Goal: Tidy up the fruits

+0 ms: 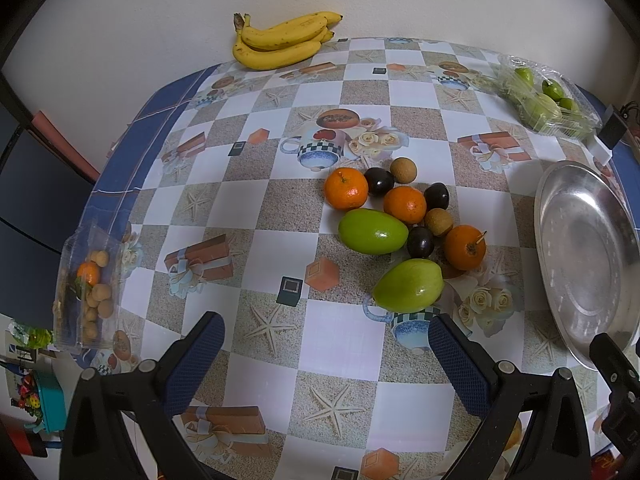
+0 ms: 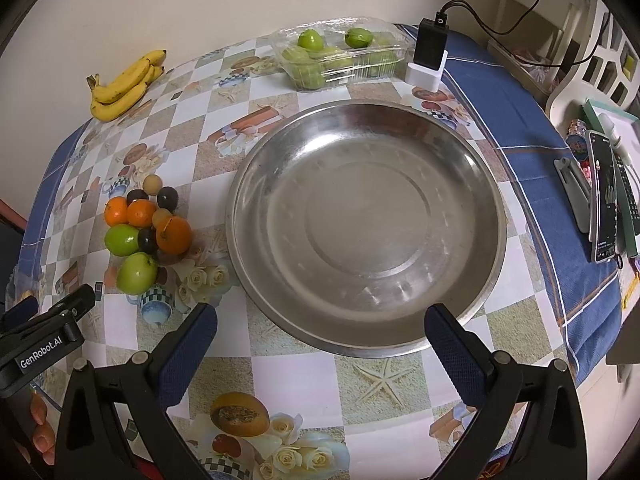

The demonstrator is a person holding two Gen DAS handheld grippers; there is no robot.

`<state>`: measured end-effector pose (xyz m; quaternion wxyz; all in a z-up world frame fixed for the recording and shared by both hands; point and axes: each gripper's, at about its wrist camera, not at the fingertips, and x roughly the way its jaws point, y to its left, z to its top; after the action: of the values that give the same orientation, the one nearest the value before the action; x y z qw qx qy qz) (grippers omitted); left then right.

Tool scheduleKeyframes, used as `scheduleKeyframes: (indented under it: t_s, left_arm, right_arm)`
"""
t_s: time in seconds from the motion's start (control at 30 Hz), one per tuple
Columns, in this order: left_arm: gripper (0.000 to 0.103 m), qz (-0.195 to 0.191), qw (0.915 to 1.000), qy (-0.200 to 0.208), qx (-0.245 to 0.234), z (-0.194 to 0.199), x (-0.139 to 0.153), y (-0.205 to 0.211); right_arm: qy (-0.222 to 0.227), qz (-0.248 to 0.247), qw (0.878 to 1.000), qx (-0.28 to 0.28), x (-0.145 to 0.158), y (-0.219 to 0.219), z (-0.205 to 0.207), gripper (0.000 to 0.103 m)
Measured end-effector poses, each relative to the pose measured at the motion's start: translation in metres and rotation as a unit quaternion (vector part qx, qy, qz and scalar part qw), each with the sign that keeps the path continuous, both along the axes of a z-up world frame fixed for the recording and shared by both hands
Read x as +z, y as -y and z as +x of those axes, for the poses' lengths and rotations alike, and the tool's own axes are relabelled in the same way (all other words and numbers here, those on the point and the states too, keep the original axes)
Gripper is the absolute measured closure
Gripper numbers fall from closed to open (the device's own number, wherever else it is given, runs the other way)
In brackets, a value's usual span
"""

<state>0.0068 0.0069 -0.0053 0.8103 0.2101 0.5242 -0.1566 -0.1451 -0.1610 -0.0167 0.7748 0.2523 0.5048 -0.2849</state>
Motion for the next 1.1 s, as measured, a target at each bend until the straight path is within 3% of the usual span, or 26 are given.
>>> scheduleKeyframes:
  t_s: [0.97,1.1]
  left_arm:
    - [0.000,-0.001,1.0000,-0.002,0.002,-0.0003,-0.0010,0.0000]
    - [0.000,-0.015,0.9999,-0.007,0.002,0.0011,0.0004,-0.0015]
  right_arm:
    - [-0.001,0.000,1.000,0.002,-0.0019,0.0001,-0.0002,0.000]
    - [0.004,-0.001,1.000,0.009,0.0004,-0.0023,0.0028,0.000]
